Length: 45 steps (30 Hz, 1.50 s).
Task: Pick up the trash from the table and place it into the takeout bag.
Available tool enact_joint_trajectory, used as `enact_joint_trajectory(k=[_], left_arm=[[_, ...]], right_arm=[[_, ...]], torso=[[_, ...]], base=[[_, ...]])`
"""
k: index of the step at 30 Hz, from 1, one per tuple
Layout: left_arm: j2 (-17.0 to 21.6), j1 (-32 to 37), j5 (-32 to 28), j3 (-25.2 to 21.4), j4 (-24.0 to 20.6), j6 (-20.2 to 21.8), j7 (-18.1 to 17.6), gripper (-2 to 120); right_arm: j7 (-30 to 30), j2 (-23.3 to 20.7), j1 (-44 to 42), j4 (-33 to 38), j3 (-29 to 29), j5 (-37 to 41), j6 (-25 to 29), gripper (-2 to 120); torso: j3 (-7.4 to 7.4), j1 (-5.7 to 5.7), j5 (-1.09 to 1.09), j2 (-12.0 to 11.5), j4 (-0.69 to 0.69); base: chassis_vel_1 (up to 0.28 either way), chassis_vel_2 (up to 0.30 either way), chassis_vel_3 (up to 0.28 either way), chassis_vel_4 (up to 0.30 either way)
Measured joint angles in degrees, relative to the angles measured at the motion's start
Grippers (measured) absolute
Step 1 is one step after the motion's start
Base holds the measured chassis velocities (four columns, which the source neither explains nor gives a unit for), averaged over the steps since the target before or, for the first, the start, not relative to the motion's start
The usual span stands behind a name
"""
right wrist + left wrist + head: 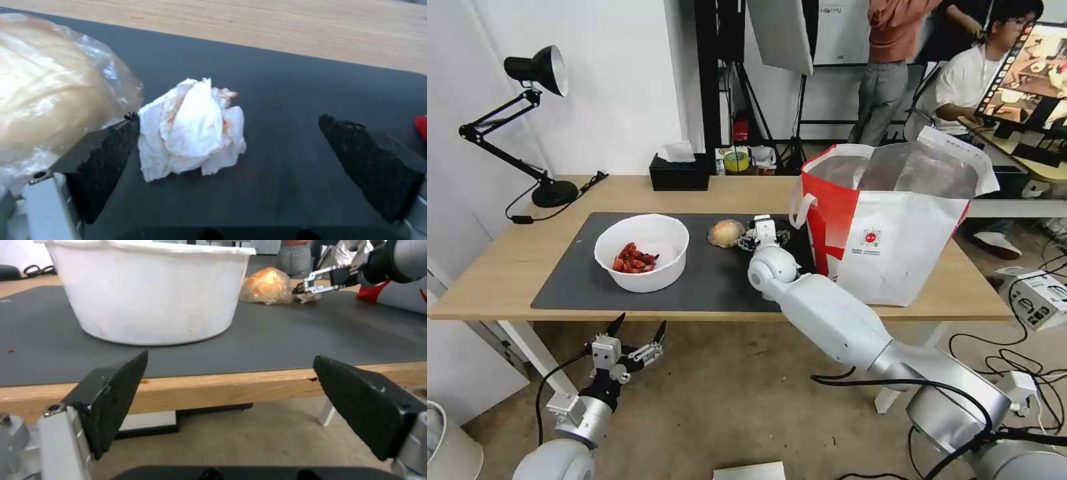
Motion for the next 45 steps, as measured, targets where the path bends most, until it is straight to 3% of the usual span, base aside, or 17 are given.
enact_joint_trajectory(k=[13,15,16,21,24,36,38,45], left_arm=[[0.0,0.2,0.1,0.2,0.1,0.0,0.0,100],[-0.1,0.2,0.1,0.2,0.1,0.0,0.0,100],[-0.1,0.3,0.1,0.2,0.1,0.0,0.0,100],[-0.2,0.4,0.2,0.2,0.1,-0.1,0.0,100],[-0.5,0.5,0.4,0.2,0.1,-0.2,0.0,100],[-0.9,0.6,0.5,0.1,0.2,-0.5,0.0,100],[-1.1,0.5,0.5,0.0,0.2,-0.6,0.0,100],[-1.7,0.5,0.5,-0.3,-0.2,-0.8,0.1,100]], right_arm=[[0.1,-0.3,-0.1,-0.5,0.0,0.3,0.0,96],[0.0,-0.2,0.0,-0.7,0.1,0.6,0.0,92],[-0.1,-0.1,0.1,-1.0,0.2,0.8,0.0,82],[-0.2,0.0,0.2,-1.2,0.2,1.0,0.0,68],[-0.3,-0.1,0.1,-1.2,0.3,1.1,0.0,52],[-0.4,-0.3,-0.5,-0.6,0.4,2.8,0.1,14],[-0.4,-0.3,-0.2,-0.6,0.2,3.8,0.1,2],[-1.5,-0.4,0.8,0.4,-0.4,4.8,0.5,0]], torso=[[0.00,0.00,0.00,0.0,0.00],[0.00,0.00,0.00,0.0,0.00],[0.00,0.00,0.00,0.0,0.00],[0.00,0.00,0.00,0.0,0.00],[0.00,0.00,0.00,0.0,0.00],[0.00,0.00,0.00,0.0,0.00],[0.00,0.00,0.00,0.0,0.00],[0.00,0.00,0.00,0.0,0.00]], base=[[0.000,0.000,0.000,0.000],[0.000,0.000,0.000,0.000],[0.000,0.000,0.000,0.000],[0.000,0.000,0.000,0.000],[0.000,0.000,0.000,0.000],[0.000,0.000,0.000,0.000],[0.000,0.000,0.000,0.000],[0.000,0.000,0.000,0.000]])
